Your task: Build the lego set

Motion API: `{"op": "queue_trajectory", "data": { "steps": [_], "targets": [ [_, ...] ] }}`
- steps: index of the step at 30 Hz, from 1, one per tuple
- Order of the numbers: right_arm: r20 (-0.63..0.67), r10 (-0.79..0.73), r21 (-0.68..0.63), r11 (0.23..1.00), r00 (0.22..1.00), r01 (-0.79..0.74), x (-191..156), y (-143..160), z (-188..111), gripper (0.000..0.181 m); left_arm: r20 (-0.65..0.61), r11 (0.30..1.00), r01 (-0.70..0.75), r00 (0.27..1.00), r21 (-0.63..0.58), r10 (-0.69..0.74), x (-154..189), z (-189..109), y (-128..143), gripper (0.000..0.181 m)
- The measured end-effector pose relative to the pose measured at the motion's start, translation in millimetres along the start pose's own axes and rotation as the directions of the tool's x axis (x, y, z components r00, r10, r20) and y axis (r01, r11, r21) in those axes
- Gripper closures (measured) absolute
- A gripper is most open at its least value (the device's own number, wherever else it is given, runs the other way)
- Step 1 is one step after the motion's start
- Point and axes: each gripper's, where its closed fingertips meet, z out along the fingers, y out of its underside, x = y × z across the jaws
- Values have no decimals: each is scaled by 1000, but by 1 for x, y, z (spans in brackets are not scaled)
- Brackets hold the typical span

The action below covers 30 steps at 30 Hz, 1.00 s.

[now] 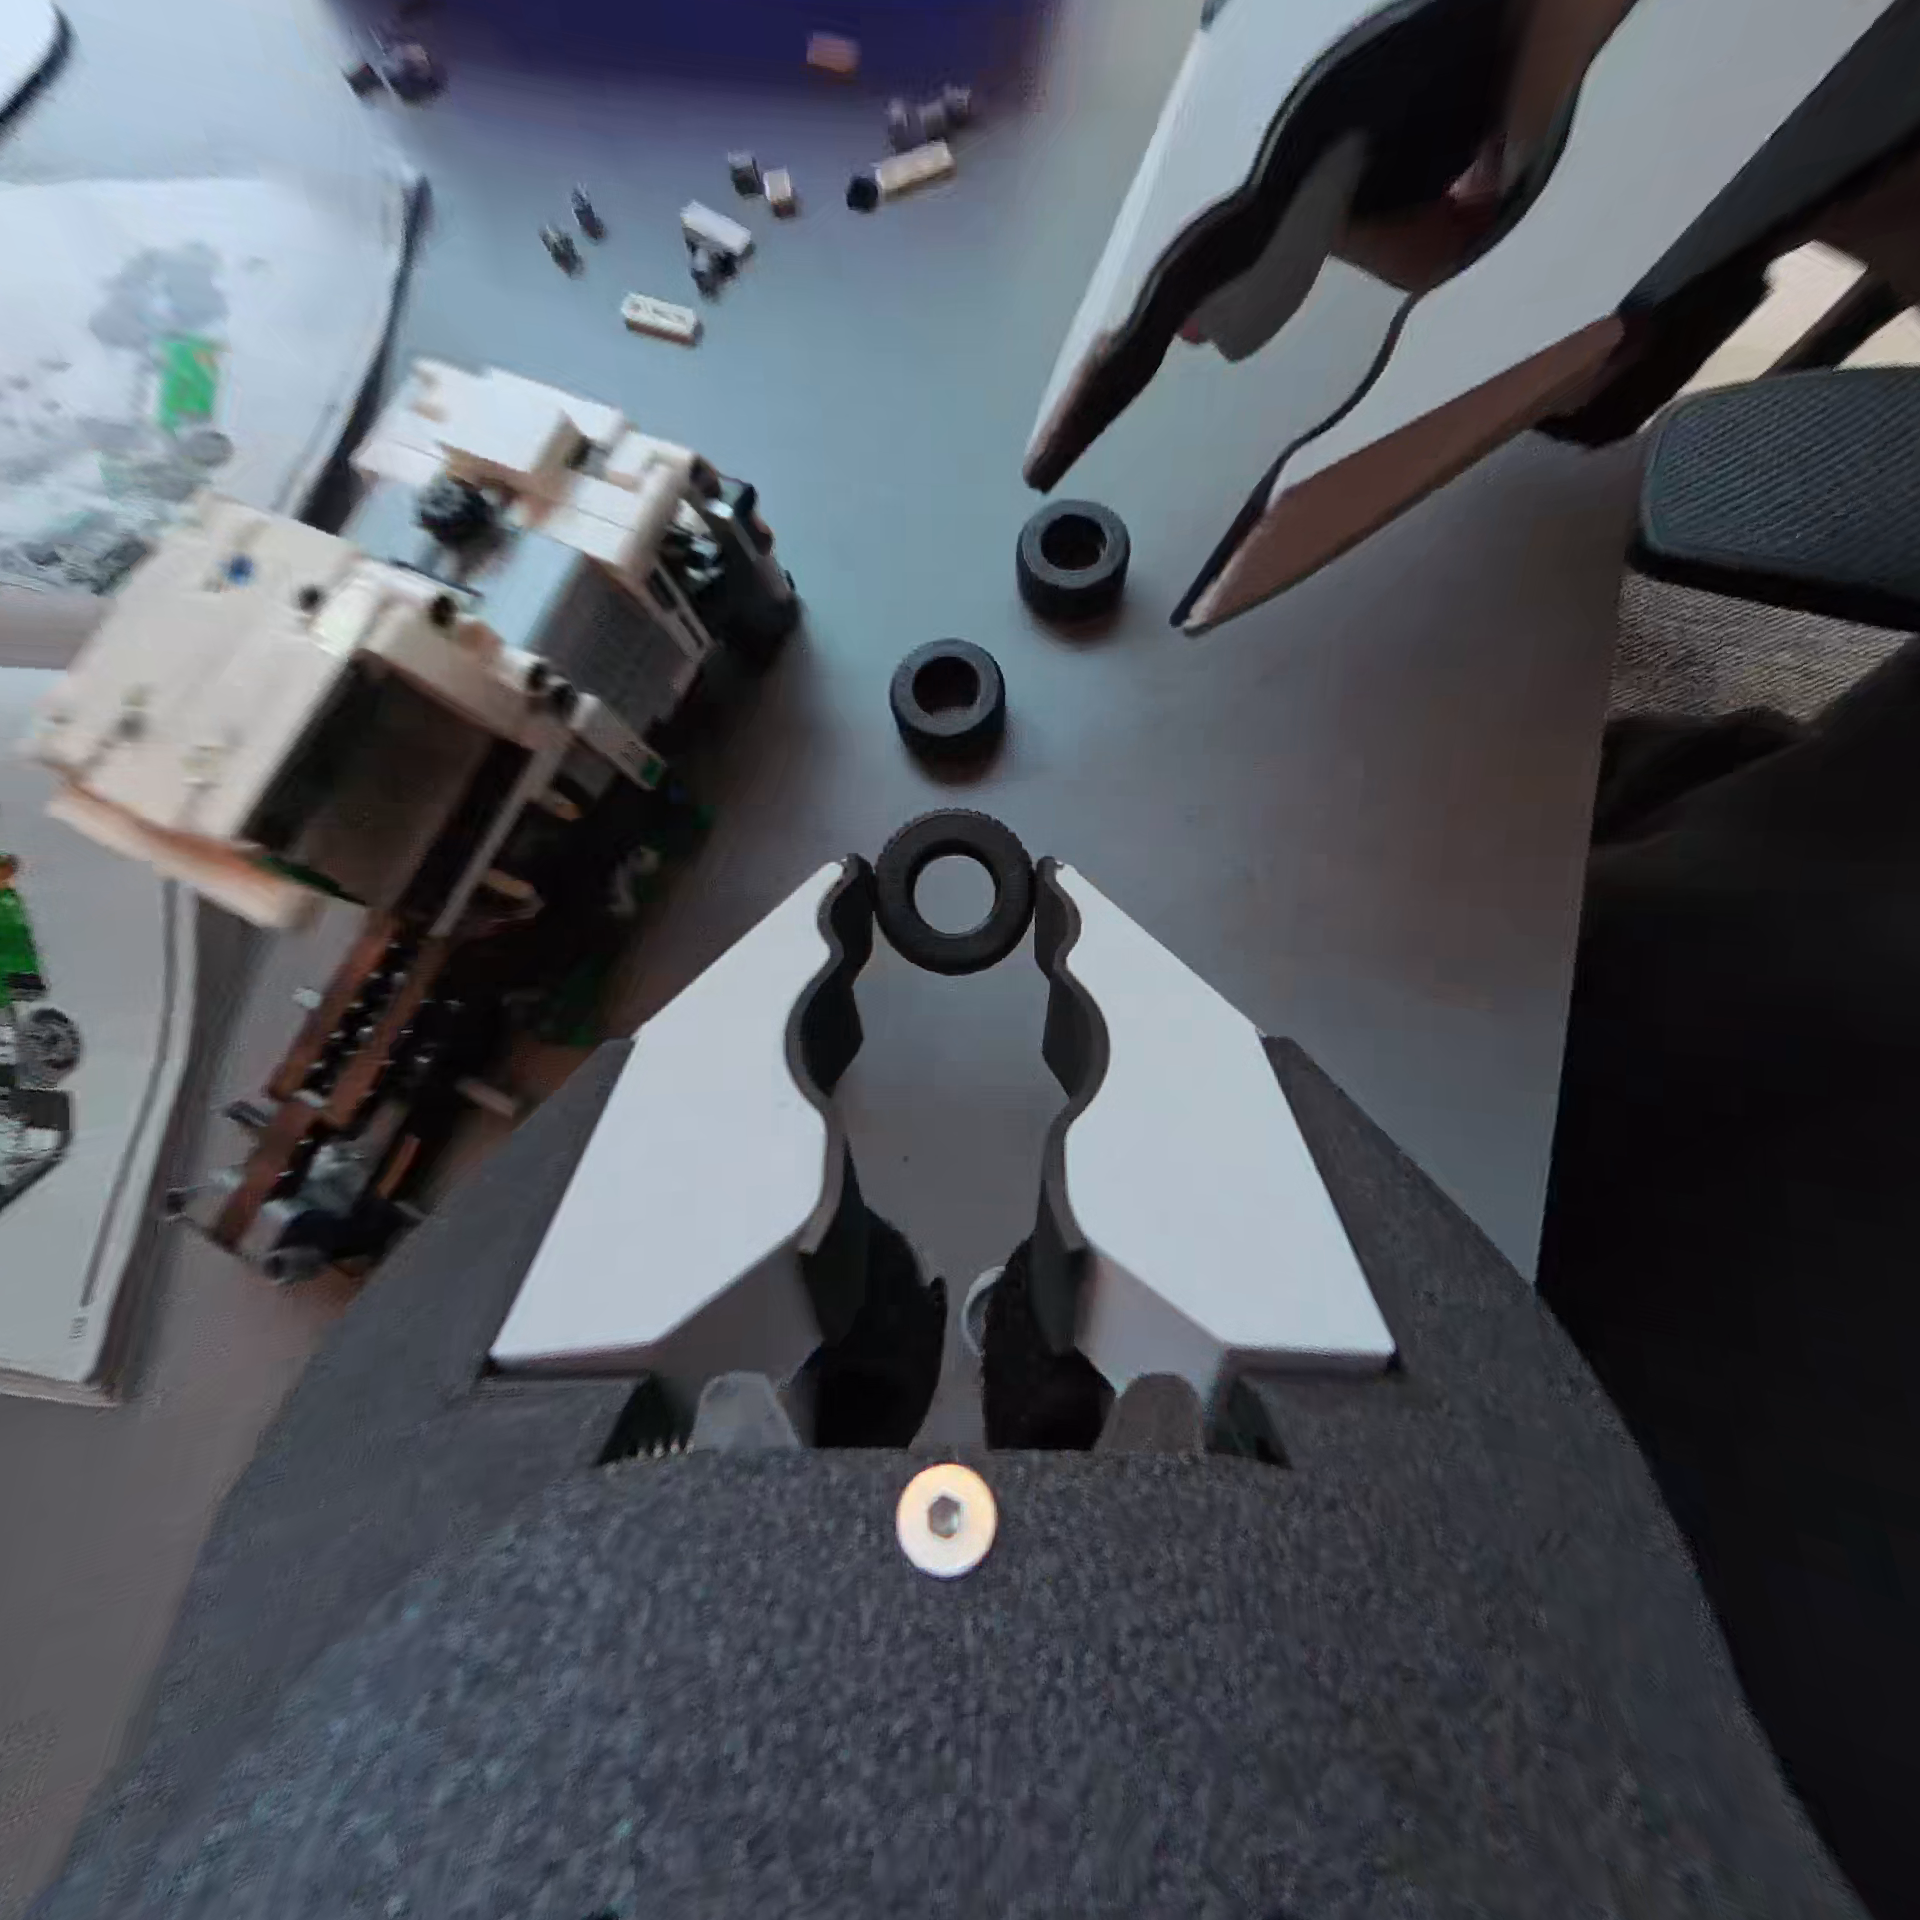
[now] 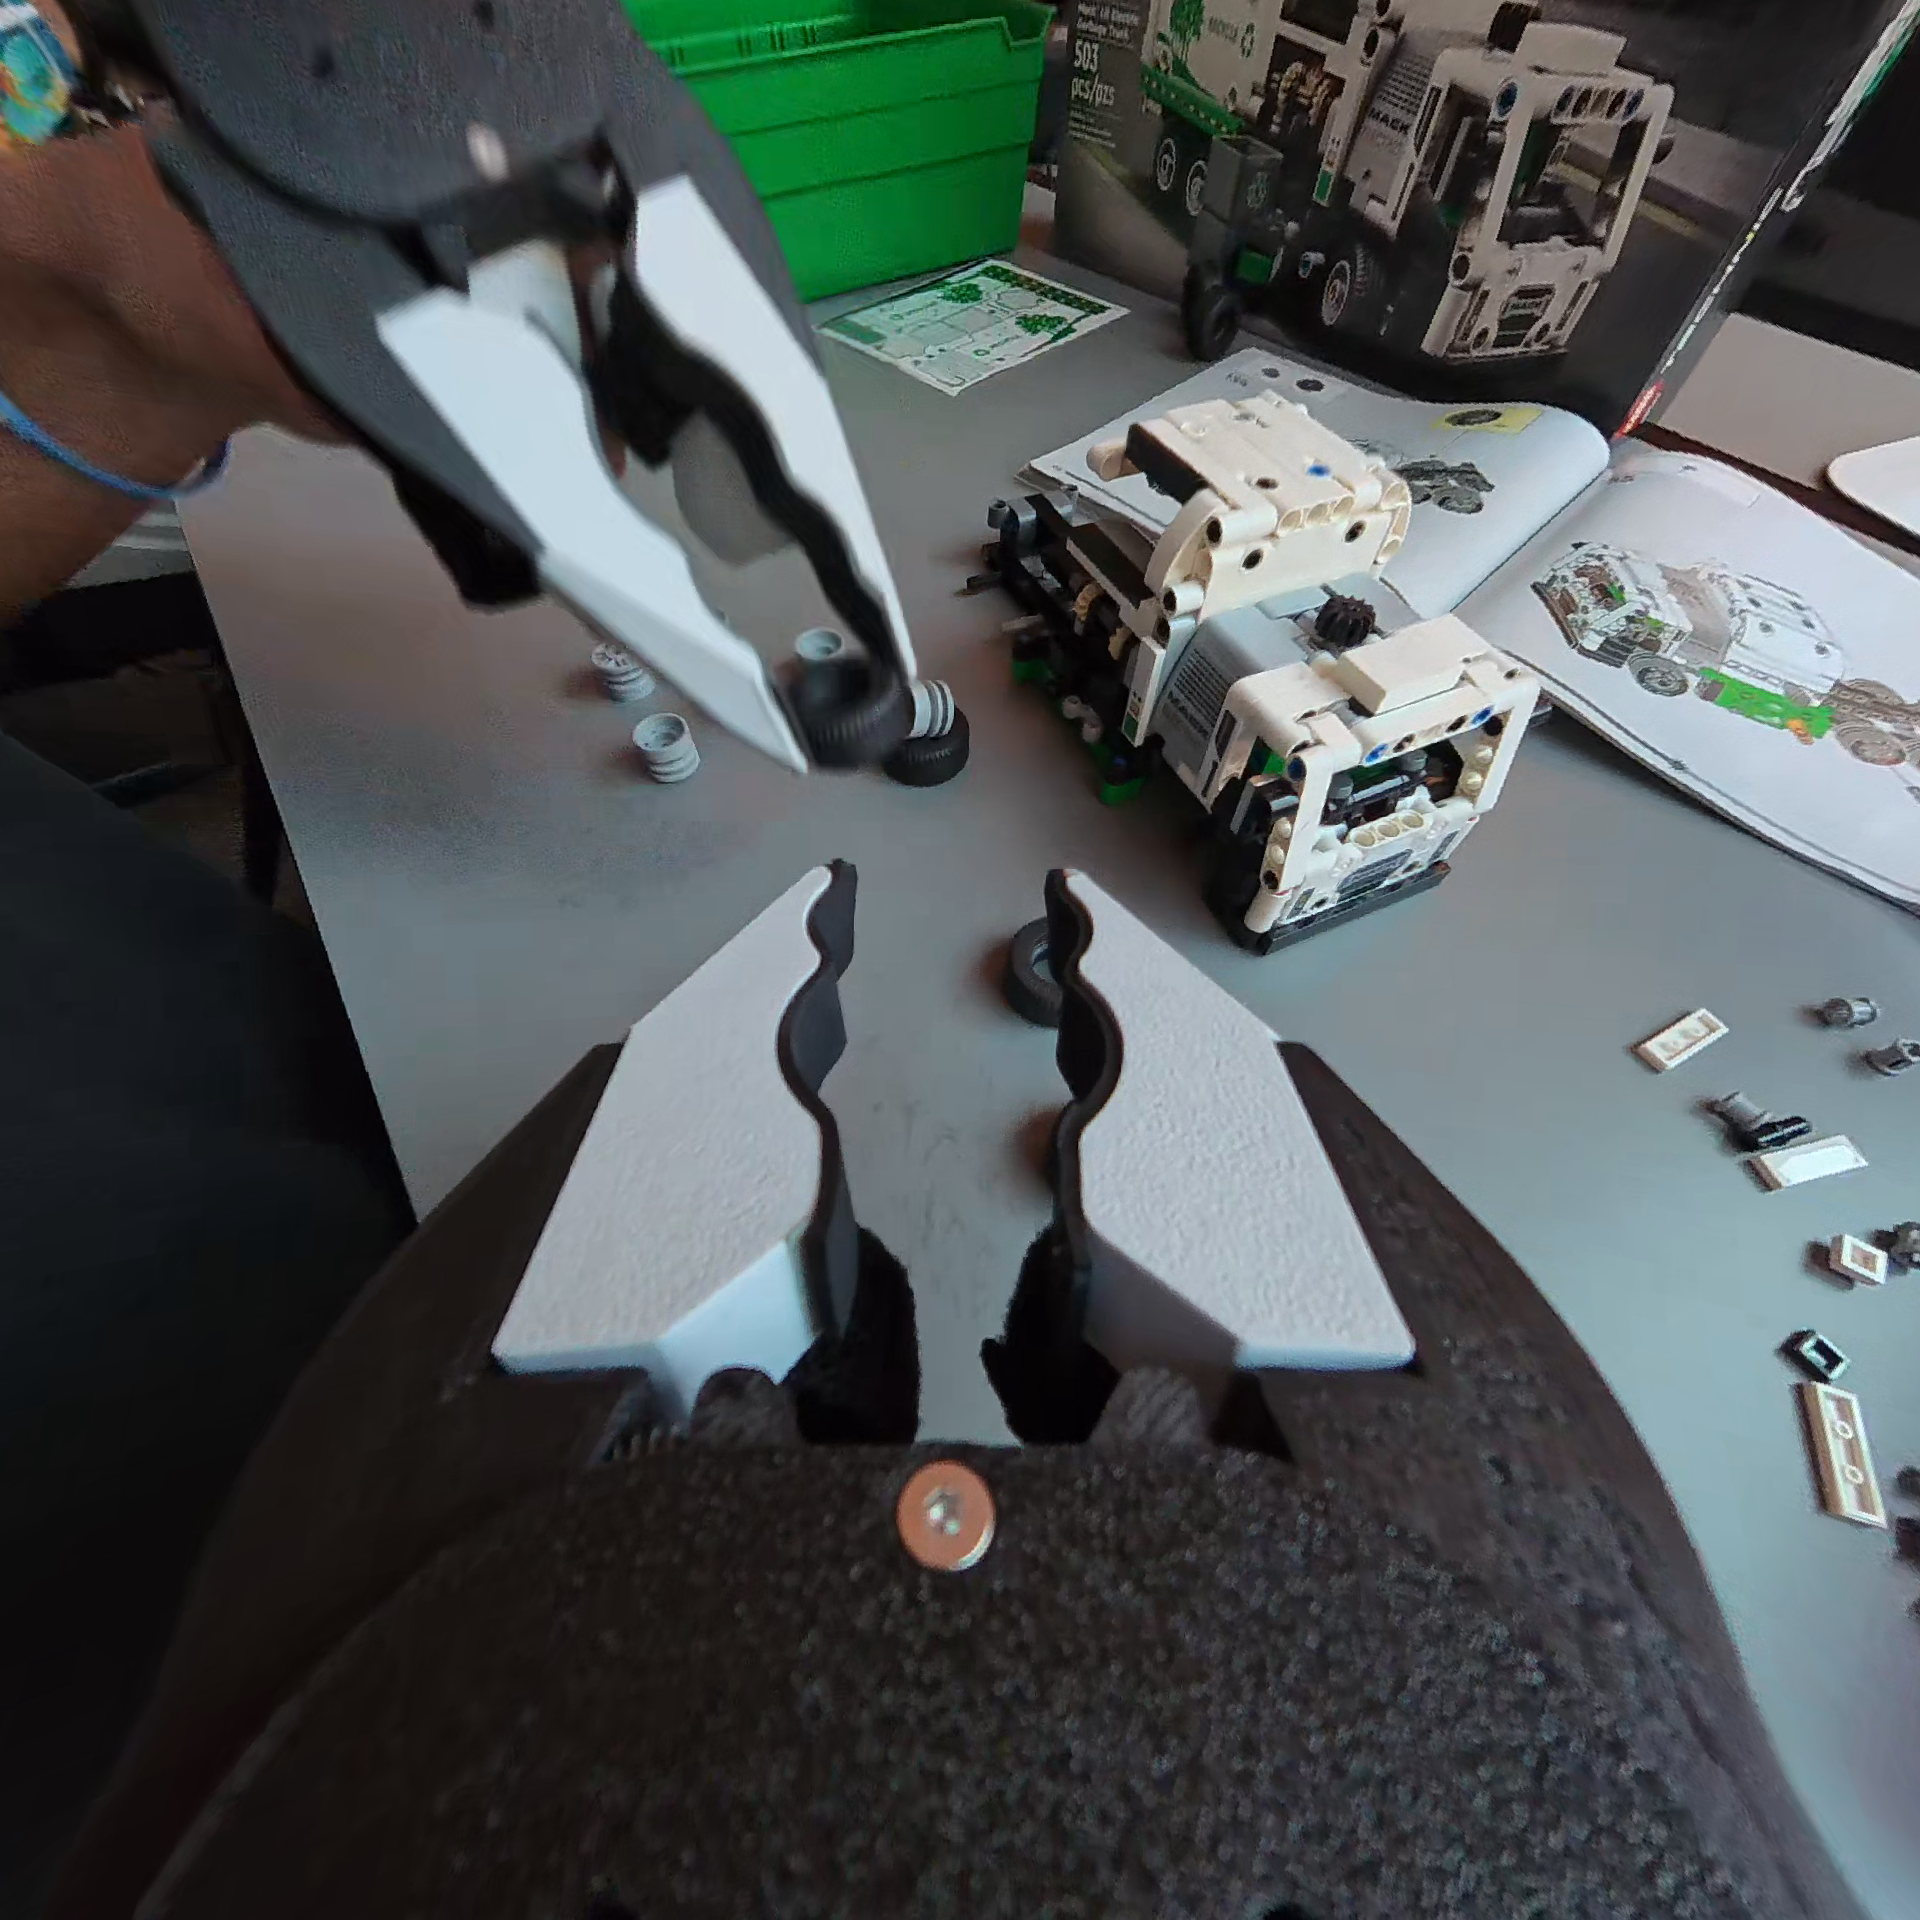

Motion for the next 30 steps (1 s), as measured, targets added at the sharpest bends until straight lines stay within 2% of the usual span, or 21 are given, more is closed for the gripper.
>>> {"op": "queue_trajectory", "data": {
  "steps": [3,6,9,10,11,14,16,18,20,21,23,25,27,30],
  "targets": [
    [5,40,4,999,999,-40,2,7,-5,145,54,993,35,998,-114,-29,13,42,18,151],
    [-25,64,-2,998,998,-64,6,19,-15,145,72,987,42,997,-155,-31,17,57,24,151],
    [-47,95,17,995,994,-94,7,25,-24,146,88,988,31,996,-153,-18,17,57,24,151],
    [-51,105,26,994,993,-104,8,26,-25,146,84,989,25,996,-144,-13,18,56,23,145],
    [-54,114,34,993,992,-112,8,26,-27,146,79,993,29,997,-115,-20,17,52,19,133],
    [-55,124,49,991,991,-122,10,26,-29,146,-13,985,166,986,54,-165,3,23,-3,131],
    [-46,128,60,990,991,-125,10,25,-30,146,-7,957,255,967,138,-256,-38,0,-3,133],
    [-39,131,68,989,991,-128,10,24,-31,146,164,938,315,928,143,-336,-116,-21,27,135],
    [-29,136,68,989,990,-134,10,25,-30,146,397,912,385,822,142,-408,-210,-50,67,138],
    [-26,138,66,988,990,-136,9,26,-29,146,468,885,428,754,181,-460,-251,-63,82,140],
    [-20,145,61,988,989,-144,9,28,-27,146,476,803,545,654,242,-588,-305,-68,103,136],
    [-18,150,50,988,989,-149,10,31,-25,146,450,740,619,600,262,-661,-335,-58,112,134],
    [-25,150,43,988,988,-149,11,32,-25,146,444,717,644,579,267,-684,-352,-45,115,135],
    [-41,152,42,988,987,-151,15,33,-28,146,434,711,659,581,246,-689,-358,-30,117,154]
  ]
}}
